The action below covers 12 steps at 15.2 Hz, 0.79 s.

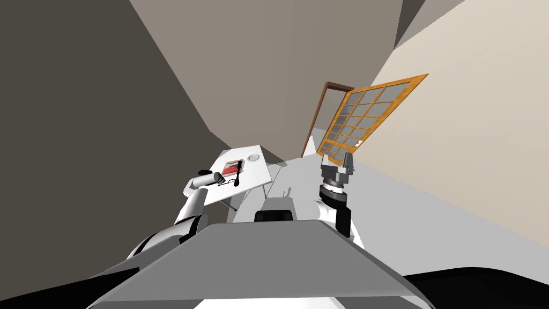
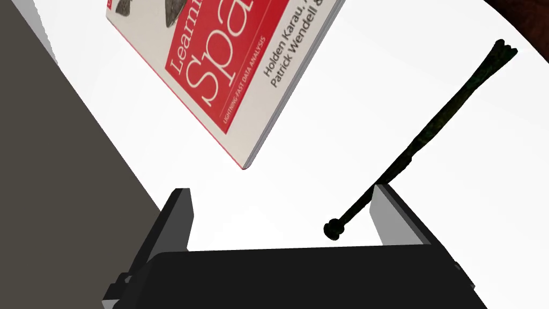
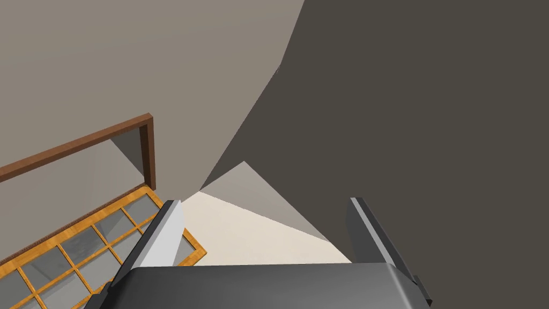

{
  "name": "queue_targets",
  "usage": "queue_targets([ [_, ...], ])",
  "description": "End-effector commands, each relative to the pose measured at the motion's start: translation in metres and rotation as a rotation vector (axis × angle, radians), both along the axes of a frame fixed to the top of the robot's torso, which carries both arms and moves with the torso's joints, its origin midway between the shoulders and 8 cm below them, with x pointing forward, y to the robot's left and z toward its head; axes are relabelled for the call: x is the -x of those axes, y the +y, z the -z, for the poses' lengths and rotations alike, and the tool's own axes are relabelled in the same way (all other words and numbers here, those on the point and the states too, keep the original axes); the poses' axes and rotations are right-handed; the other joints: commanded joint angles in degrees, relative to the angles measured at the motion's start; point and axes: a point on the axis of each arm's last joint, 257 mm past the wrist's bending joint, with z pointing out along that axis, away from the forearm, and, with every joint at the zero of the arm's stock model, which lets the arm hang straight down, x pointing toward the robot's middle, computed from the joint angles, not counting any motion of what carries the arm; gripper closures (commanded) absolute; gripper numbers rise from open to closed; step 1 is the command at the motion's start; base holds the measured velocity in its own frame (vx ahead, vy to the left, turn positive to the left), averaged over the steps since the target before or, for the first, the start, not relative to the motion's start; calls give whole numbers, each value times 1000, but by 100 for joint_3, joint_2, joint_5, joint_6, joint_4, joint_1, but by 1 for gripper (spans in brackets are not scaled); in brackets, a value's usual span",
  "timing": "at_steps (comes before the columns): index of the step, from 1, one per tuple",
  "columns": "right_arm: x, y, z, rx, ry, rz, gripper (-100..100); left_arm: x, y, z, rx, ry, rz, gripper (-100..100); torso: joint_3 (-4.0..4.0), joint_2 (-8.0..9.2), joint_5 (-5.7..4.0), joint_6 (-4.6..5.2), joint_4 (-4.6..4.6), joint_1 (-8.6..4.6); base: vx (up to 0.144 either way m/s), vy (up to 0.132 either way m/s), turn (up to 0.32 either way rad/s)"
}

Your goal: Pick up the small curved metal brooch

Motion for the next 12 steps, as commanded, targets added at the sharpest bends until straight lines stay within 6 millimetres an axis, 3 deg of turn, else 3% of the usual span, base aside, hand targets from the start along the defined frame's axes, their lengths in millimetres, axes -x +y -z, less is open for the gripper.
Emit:
queue_targets([
  [1,0,0,0,0,0,0,0,5,-2,8,33,31,-17,-100,0,0,0,0,0,0,13,-38,-39],
  [9,0,0,0,0,0,0,0,34,-17,48,170,161,-83,-100,1,2,1,-1,0,5,14,-29,-34],
  [10,0,0,0,0,0,0,0,30,-13,42,151,140,-74,-100,2,3,1,-1,0,5,5,-15,-6],
  [12,0,0,0,0,0,0,0,33,-15,52,156,148,-58,-100,-1,-2,2,-4,0,10,61,-14,90],
])
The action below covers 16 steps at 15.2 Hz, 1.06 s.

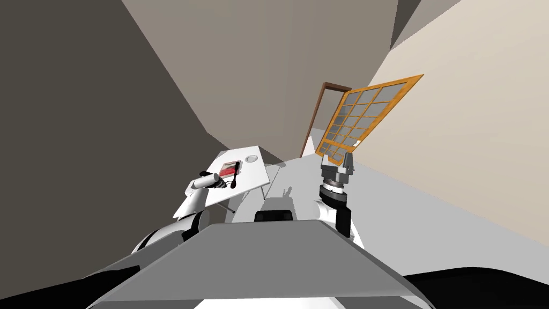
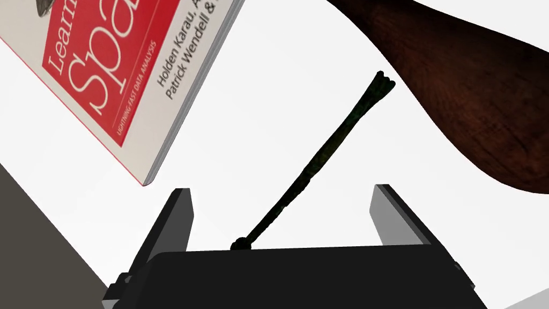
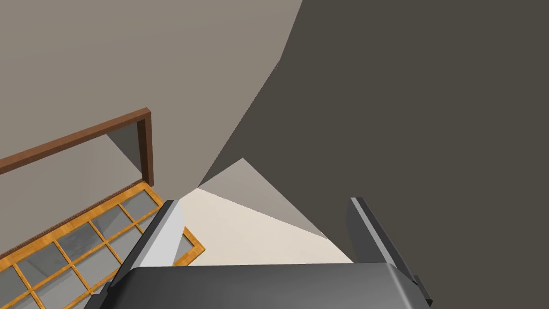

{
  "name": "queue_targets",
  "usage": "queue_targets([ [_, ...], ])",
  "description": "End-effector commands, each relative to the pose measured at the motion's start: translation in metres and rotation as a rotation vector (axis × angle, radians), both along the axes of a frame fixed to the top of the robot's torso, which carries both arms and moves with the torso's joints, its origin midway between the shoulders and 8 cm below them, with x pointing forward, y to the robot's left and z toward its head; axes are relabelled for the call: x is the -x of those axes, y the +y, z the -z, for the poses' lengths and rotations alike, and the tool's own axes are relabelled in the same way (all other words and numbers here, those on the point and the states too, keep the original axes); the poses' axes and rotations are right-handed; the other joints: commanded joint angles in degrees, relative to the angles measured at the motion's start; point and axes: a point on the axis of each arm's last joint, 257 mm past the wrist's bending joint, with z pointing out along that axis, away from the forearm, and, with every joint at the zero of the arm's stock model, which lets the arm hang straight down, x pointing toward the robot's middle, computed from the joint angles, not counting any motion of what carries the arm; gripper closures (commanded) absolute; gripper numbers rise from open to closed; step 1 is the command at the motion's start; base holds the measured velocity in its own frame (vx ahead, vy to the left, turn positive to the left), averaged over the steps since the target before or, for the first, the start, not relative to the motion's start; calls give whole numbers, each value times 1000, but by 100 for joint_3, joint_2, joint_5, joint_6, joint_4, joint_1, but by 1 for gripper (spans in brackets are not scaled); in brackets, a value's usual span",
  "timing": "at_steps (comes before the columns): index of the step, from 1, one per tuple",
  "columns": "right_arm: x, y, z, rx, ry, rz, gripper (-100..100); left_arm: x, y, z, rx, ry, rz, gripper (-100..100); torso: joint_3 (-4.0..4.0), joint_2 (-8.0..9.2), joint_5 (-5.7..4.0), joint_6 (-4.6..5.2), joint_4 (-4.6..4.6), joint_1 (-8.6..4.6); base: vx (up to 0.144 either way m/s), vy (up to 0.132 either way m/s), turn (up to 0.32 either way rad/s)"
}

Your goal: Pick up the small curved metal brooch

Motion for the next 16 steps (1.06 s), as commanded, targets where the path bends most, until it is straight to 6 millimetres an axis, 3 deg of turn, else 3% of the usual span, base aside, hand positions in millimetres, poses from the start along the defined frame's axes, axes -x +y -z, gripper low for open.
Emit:
queue_targets([
  [1,0,0,0,0,0,0,0,1,0,6,-2,-1,14,-100,0,0,0,0,0,0,91,-13,106],
  [5,0,0,0,0,0,0,0,3,-1,13,0,0,24,-100,-13,-20,1,1,-5,2,90,-13,79],
  [6,0,0,0,0,0,0,0,3,-1,14,-1,-1,27,100,-8,-11,1,3,-4,3,20,-4,1],
  [11,0,0,0,0,0,0,0,1,0,6,-2,-1,14,100,7,15,4,2,1,10,-8,-2,-24],
  [16,0,0,0,0,0,0,0,-2,1,-2,-5,-3,2,100,38,70,5,1,13,17,-106,18,-100],
])
